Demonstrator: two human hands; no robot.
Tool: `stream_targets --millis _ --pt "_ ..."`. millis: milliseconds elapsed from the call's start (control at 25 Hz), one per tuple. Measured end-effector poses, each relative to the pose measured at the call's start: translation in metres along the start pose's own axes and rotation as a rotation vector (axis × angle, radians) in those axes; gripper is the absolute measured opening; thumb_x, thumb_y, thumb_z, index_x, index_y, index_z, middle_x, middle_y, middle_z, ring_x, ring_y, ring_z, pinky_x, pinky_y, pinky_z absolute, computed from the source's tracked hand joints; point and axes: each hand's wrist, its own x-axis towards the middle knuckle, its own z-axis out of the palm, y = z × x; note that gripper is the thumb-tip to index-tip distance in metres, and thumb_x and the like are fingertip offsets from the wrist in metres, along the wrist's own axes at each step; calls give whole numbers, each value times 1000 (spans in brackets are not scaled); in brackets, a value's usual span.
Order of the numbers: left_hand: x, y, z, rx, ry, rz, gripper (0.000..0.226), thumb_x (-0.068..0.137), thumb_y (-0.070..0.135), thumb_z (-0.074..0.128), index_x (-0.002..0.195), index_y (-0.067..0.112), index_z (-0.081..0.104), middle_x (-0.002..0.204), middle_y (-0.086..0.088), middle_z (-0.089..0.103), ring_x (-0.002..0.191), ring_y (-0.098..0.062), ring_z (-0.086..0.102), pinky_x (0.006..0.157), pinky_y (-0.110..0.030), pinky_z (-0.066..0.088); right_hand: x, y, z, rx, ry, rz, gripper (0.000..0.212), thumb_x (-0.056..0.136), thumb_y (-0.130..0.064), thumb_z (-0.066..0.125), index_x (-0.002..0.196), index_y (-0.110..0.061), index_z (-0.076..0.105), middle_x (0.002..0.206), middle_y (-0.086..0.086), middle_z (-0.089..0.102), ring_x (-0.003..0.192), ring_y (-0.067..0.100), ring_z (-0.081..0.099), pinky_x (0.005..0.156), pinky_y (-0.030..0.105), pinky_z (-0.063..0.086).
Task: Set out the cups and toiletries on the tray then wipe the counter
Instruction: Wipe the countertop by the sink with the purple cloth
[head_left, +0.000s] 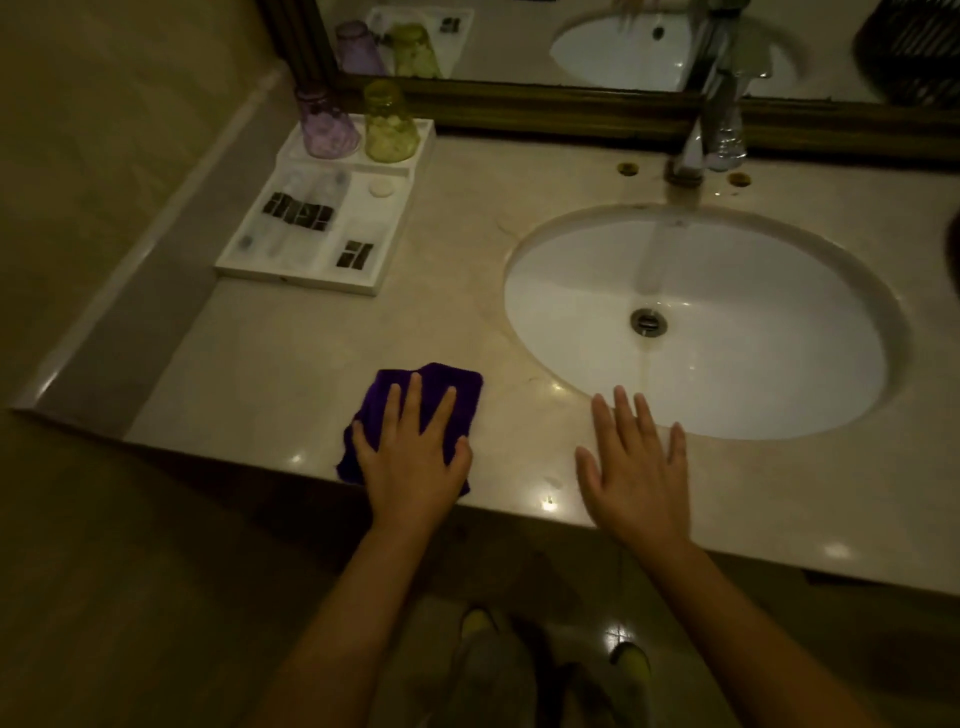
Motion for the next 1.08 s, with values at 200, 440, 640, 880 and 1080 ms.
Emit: stream_targets --millis 200,440,640,880,1080 --pt "-15 -46 -6 -92 76 -186 54 85 42 46 137 31 37 153 -8 28 142 -26 18 109 -61 10 -2 -2 -7 -10 -30 15 66 87 -53 11 146 -26 0 158 1 -3 144 17 -7 114 51 -3" --pt "-25 -75 -9 -170 164 -192 49 88 32 41 135 16 44 148 -12 36 139 -29 27 110 -56 17 -1 -5 -8 -27 -51 12 67 86 -54 8 146 -25 -2 158 1 -5 144 17 -8 114 50 -5" --pt "-40 -37 -2 -146 194 260 49 79 32 43 124 19 58 134 -9 56 122 -29 53 95 -52 40 -2 -5 -9 -28 -39 15 66 87 -53 10 146 -26 -1 158 0 -3 143 15 -8 115 49 -4" --pt "-13 38 -5 2 -64 370 56 84 53 32 138 39 31 148 -7 39 136 -30 35 100 -64 30 -2 -4 -8 -26 -22 15 68 85 -56 5 146 -26 1 157 0 -1 140 12 -10 114 48 -3" --pt "39 47 0 -99 -141 316 52 91 51 22 142 40 17 158 -4 11 144 -27 4 108 -63 -4 -1 -4 -9 -41 -52 24 69 83 -57 3 145 -27 -3 155 -2 -8 139 12 -14 114 48 -5"
